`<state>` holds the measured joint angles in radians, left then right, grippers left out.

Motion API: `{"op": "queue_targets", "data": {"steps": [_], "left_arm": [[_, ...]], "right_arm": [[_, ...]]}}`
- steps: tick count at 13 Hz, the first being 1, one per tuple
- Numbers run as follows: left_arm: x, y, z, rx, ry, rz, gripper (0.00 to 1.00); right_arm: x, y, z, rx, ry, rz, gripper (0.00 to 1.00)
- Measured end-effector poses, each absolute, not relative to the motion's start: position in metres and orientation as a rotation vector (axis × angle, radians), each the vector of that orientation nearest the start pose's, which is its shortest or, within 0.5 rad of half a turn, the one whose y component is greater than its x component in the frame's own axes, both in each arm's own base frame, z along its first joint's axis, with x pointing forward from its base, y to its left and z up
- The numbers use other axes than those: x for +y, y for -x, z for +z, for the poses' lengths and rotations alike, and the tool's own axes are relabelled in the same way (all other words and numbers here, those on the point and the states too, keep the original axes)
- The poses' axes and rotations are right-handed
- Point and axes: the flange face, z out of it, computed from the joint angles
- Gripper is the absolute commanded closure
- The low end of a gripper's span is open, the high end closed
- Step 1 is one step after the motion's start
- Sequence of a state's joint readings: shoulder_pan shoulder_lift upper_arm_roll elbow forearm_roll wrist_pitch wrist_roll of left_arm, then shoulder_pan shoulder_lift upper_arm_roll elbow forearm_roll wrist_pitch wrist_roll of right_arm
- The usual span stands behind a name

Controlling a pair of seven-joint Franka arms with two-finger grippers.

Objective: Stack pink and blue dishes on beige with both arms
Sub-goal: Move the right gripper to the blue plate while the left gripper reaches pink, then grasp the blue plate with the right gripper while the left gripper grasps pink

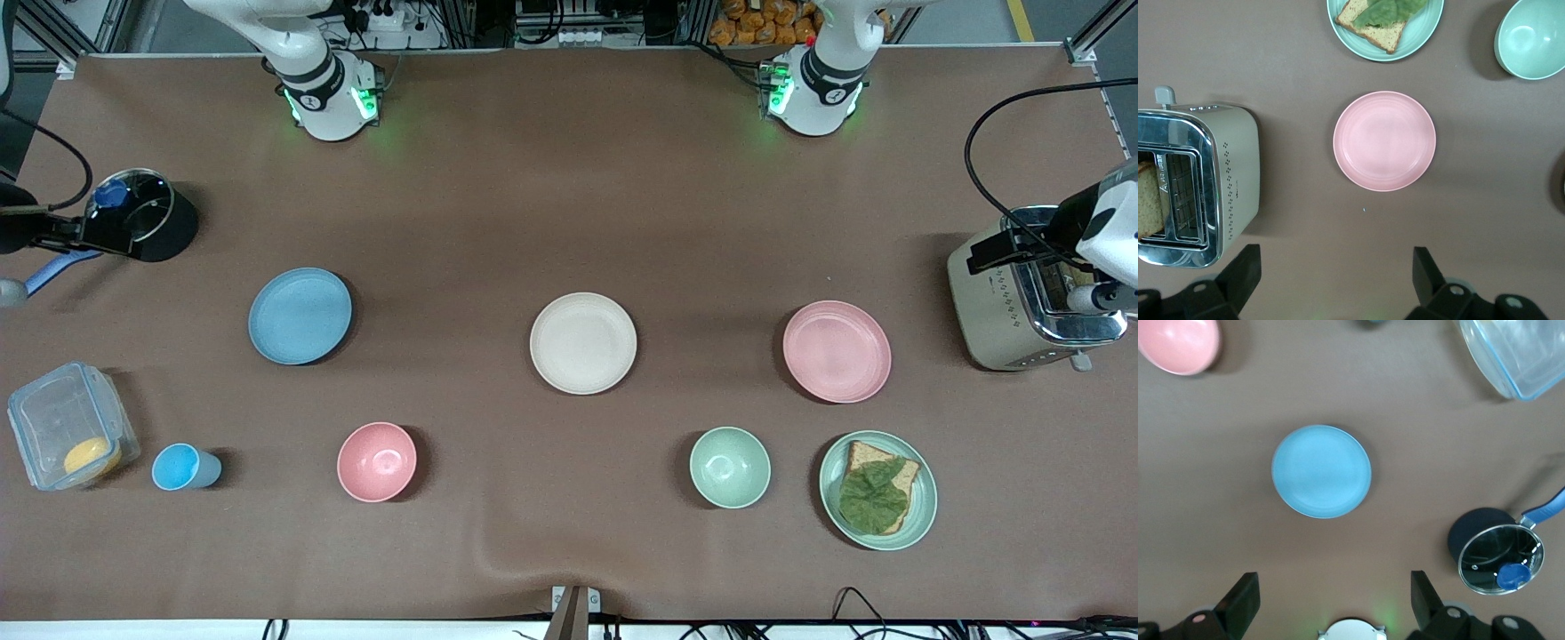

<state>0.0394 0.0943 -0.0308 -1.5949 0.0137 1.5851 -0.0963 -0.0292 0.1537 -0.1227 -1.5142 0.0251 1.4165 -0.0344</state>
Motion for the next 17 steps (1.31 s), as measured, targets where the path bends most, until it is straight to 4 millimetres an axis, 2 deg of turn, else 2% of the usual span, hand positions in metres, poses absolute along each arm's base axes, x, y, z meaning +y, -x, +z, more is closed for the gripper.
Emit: {"op": "queue_targets", "data": {"steps": [2,4,7,10,12,15,17], "left_arm": [[0.007,-0.582,0.558,-0.161,3.118,0.131,0.0],[0.006,-0.586,0.542,-0.156,3.12,0.092,0.0],[0.003,-0.595,0.494,-0.14,3.124,0.07,0.0],[-0.005,-0.608,0.442,-0.119,3.127,0.088,0.0],[-0.005,-0.615,0.42,-0.122,3.128,0.106,0.0],[0.002,-0.615,0.393,-0.118,3.107,0.099,0.0],[0.005,-0.607,0.356,-0.096,3.092,0.048,0.0]], "right_arm": [[-0.103,-0.582,0.508,0.212,3.047,0.468,0.0],[-0.115,-0.586,0.461,0.193,2.989,0.474,0.0],[-0.129,-0.576,0.397,0.138,2.917,0.429,0.0],[-0.139,-0.554,0.327,0.075,2.849,0.349,0.0],[-0.146,-0.536,0.28,0.036,2.783,0.334,0.0],[-0.166,-0.523,0.215,-0.021,2.701,0.315,0.0],[-0.168,-0.518,0.182,-0.033,2.667,0.326,0.0]]}}
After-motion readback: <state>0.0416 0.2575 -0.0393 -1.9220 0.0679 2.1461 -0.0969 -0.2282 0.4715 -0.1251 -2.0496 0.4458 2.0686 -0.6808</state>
